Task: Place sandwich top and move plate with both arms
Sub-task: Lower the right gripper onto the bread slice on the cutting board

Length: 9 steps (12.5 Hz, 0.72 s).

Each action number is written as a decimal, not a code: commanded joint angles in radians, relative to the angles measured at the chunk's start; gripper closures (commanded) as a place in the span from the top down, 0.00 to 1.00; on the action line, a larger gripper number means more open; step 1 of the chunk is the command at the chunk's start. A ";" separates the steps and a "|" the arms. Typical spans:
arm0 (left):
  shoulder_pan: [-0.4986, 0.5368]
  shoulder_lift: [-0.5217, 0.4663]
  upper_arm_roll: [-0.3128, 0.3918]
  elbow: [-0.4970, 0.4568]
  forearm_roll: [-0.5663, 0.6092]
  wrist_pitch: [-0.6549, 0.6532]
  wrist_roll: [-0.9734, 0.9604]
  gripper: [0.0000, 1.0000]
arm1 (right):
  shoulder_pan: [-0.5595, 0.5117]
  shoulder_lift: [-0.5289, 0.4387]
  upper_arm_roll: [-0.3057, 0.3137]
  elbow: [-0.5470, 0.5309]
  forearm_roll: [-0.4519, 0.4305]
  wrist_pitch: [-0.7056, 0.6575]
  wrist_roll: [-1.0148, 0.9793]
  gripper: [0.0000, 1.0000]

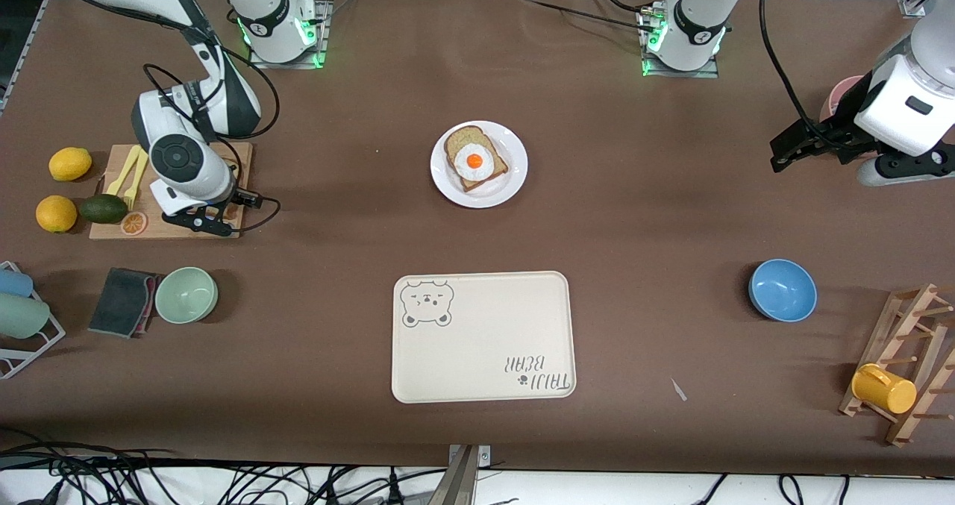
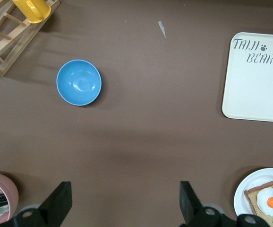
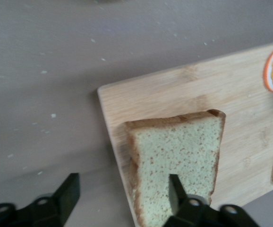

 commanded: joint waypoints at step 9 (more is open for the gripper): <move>0.004 0.003 -0.005 0.024 0.019 -0.019 -0.011 1.00 | -0.012 0.018 0.047 -0.016 -0.112 -0.046 0.155 0.69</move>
